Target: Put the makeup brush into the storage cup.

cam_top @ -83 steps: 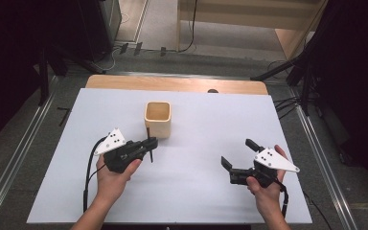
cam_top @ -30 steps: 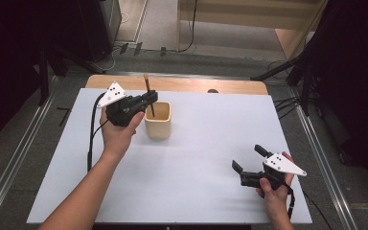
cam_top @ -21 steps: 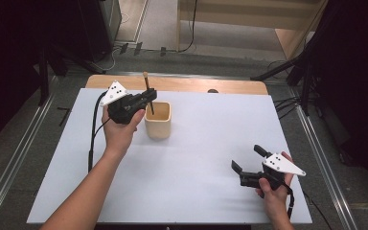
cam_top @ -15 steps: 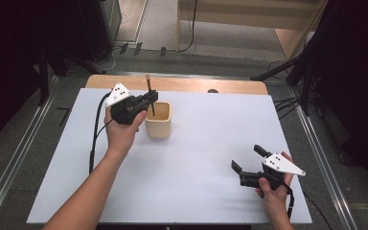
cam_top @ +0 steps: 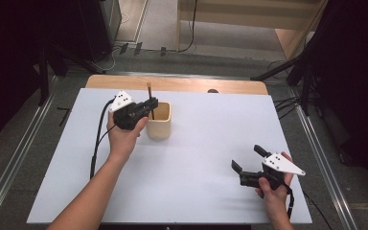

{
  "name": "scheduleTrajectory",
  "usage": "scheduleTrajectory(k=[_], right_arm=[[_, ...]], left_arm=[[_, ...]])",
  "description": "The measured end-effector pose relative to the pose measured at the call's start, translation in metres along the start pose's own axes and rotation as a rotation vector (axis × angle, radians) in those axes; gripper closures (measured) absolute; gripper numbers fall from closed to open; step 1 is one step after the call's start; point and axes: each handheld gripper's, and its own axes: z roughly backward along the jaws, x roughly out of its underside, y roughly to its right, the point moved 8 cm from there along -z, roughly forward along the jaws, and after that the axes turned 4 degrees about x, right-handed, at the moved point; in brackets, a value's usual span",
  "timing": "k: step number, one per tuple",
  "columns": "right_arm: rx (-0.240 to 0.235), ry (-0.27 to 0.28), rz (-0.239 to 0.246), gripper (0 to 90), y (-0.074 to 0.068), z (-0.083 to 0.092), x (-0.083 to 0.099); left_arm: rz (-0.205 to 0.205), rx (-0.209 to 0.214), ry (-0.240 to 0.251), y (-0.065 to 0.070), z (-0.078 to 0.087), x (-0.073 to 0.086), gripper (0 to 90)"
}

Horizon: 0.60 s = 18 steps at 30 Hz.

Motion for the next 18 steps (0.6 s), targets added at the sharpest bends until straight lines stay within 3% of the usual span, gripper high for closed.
scheduleTrajectory(k=[8,11,13,14,15,18], right_arm=[[0.001,-0.002,0.001,0.3,0.000,0.000,0.001],[0.003,-0.005,-0.003,0.4,0.001,-0.001,0.001],[0.004,-0.004,-0.004,0.4,0.001,-0.001,0.001],[0.005,-0.003,-0.007,0.4,0.001,0.000,0.001],[0.005,-0.003,-0.007,0.4,0.001,0.000,0.001],[0.007,-0.001,-0.006,0.4,0.001,0.000,0.001]], left_arm=[[0.011,-0.008,-0.049,-0.003,-0.002,0.018,83.8],[0.034,0.035,-0.081,0.001,-0.002,0.022,77.3],[0.041,0.067,-0.066,0.005,0.002,0.019,54.2],[0.046,0.073,-0.052,0.007,0.005,0.015,25.8],[0.048,0.078,-0.049,0.008,0.007,0.013,25.8],[0.044,0.097,-0.043,0.011,0.016,0.008,2.2]])
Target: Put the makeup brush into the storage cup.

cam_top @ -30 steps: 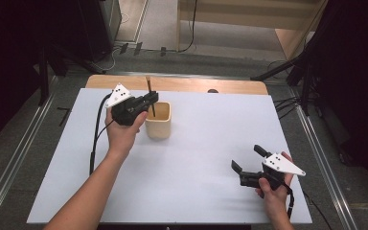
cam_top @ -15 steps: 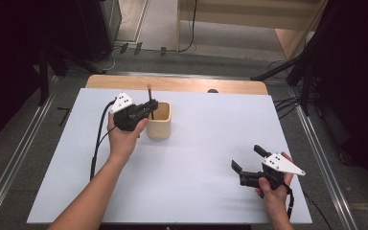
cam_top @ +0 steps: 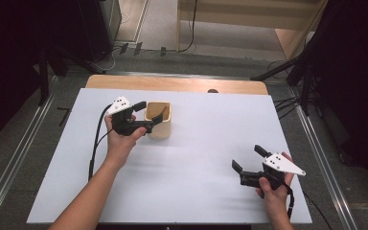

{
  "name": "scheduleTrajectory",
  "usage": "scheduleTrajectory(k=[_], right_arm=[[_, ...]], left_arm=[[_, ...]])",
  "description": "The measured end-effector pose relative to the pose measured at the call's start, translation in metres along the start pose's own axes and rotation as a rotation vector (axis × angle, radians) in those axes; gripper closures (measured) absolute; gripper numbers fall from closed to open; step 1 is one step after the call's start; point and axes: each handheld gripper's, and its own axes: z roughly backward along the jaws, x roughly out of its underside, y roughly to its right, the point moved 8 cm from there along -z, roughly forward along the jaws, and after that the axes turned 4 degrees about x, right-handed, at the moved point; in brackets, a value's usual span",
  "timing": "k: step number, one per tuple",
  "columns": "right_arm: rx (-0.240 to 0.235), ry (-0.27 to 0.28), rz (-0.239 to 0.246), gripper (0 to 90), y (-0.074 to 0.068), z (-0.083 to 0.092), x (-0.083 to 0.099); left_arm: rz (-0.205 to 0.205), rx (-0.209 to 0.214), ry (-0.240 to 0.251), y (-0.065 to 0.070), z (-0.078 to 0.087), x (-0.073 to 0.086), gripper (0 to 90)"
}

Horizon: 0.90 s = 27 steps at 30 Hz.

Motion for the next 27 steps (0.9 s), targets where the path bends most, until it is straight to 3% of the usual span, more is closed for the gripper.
scheduleTrajectory(k=[8,18,27], right_arm=[[-0.002,0.005,-0.002,0.4,0.000,0.000,-0.001],[0.001,0.002,-0.005,0.4,-0.001,0.000,-0.001],[0.001,0.001,-0.001,0.4,-0.002,-0.001,-0.001]], left_arm=[[0.002,0.002,0.027,0.004,0.030,0.006,0.0],[-0.008,-0.022,0.033,0.007,0.062,0.032,0.0],[-0.025,-0.041,0.007,0.016,0.081,0.058,0.0]])
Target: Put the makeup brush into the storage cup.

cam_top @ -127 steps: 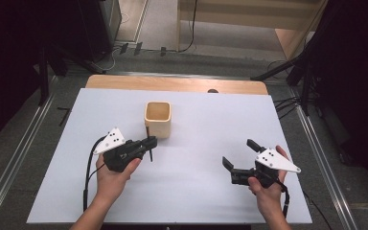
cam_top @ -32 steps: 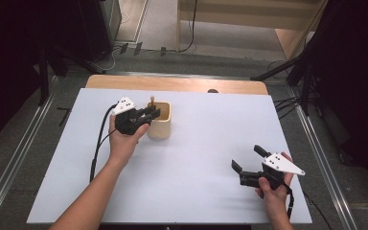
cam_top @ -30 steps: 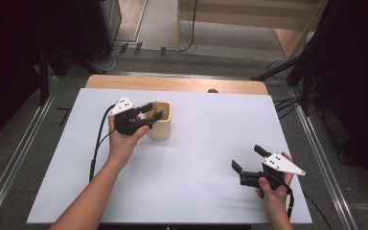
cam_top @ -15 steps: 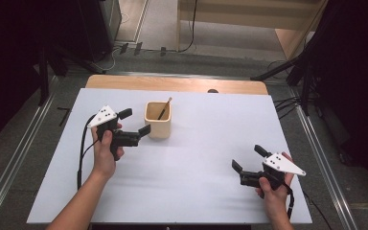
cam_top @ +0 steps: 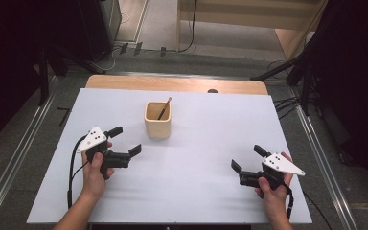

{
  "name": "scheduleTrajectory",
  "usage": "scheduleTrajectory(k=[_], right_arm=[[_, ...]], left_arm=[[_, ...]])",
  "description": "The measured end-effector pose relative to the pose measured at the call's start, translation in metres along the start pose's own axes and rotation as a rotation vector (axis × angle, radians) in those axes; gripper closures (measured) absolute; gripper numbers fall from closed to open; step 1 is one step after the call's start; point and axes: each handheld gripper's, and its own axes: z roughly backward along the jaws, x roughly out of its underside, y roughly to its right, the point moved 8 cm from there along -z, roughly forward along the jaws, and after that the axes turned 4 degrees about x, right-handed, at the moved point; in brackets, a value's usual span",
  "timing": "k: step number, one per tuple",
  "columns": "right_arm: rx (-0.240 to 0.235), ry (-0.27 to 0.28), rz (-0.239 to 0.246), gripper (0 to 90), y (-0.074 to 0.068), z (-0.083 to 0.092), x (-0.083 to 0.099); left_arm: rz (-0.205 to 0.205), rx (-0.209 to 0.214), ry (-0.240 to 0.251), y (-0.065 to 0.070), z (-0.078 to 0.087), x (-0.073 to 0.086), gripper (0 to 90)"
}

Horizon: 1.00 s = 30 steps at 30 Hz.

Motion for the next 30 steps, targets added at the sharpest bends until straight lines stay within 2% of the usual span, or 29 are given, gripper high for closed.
scheduleTrajectory(k=[4,13,20,24,30], right_arm=[[0.003,0.003,0.002,0.4,0.001,0.001,-0.001],[0.008,0.005,0.000,0.4,0.002,0.003,0.000],[0.022,0.005,-0.005,0.4,0.004,0.004,0.001],[0.025,0.008,0.002,0.4,0.004,0.004,0.000],[0.033,0.005,-0.005,0.4,0.006,0.003,0.002]], left_arm=[[0.004,-0.010,0.019,-0.001,0.012,0.001,0.0],[0.019,-0.041,0.028,-0.006,0.042,0.012,0.0],[0.008,-0.063,0.020,-0.006,0.061,0.021,0.0],[0.021,-0.051,0.032,-0.003,0.073,0.025,0.0],[0.004,-0.045,0.015,0.004,0.079,0.033,0.0]])
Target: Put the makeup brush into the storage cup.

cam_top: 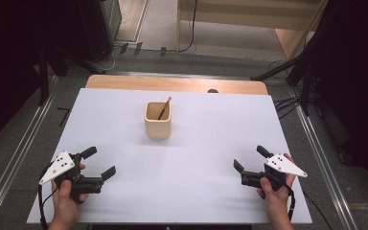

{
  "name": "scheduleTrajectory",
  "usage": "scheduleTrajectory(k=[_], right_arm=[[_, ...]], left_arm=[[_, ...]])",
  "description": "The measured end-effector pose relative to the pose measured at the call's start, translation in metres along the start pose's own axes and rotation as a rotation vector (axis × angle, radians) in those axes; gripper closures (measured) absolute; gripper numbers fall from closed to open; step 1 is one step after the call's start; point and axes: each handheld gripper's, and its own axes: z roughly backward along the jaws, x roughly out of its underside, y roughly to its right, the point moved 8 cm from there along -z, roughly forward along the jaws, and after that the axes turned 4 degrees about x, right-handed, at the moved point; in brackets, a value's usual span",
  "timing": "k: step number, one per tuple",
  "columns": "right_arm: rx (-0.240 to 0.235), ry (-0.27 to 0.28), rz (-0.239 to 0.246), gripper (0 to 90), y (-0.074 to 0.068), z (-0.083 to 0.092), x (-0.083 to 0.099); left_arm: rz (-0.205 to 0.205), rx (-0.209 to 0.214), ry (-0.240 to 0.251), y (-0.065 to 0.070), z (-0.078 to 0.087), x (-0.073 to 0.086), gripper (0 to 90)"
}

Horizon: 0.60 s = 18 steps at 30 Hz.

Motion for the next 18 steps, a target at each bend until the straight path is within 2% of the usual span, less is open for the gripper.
scheduleTrajectory(k=[10,18], right_arm=[[0.007,-0.002,-0.006,0.4,0.0008,0.0009,0.0010],[0.005,-0.005,0.001,0.4,-0.0008,0.0001,0.0017]], left_arm=[[0.001,-0.009,0.006,-0.0052,0.0103,0.0028,0.0],[0.002,-0.015,0.008,-0.0073,0.0095,0.0027,0.0]])
